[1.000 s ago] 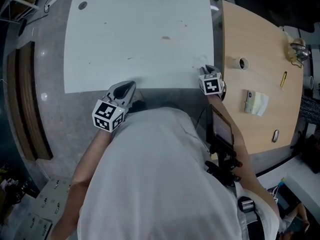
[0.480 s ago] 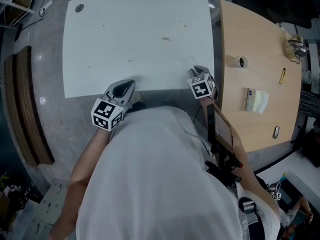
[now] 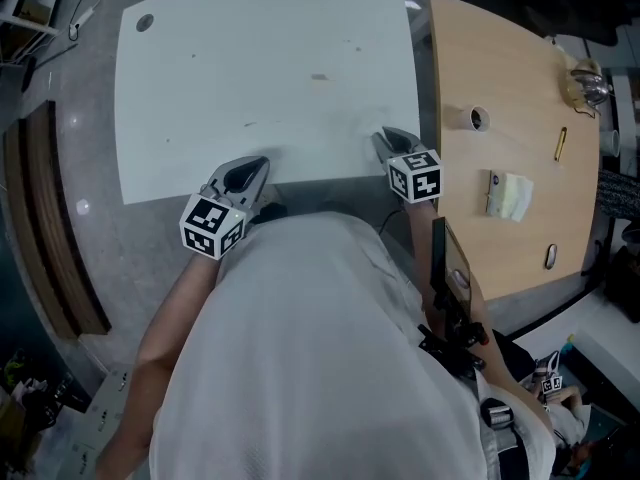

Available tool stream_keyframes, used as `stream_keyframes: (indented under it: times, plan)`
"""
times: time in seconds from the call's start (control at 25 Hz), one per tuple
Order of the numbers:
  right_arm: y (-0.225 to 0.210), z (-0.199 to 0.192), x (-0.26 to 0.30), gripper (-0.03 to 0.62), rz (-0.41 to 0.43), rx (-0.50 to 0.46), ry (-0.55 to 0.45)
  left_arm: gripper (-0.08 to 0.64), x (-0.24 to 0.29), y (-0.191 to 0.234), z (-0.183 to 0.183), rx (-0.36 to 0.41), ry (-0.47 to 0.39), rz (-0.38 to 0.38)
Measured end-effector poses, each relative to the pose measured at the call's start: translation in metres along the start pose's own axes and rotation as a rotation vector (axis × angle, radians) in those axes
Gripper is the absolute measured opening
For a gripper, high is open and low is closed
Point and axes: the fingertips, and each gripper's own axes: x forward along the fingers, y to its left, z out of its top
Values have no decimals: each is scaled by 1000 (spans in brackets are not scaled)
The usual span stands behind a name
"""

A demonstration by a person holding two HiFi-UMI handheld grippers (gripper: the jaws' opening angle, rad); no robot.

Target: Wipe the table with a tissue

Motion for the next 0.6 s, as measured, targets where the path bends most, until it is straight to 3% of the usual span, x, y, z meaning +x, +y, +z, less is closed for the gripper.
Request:
stream_keyframes:
  times: [0.28,0.44,0.6]
  plan:
    - [-70,-51,-14,55,-198,110,81,8,12,-12,2,-3,1,-13]
    - [-55,-64,-2,55,-230,70,124,8,7,-7,-1,-13,8,2]
    - [-23,-54,15,55,-185,22,135,8,1,-1,-6,-20,14,15]
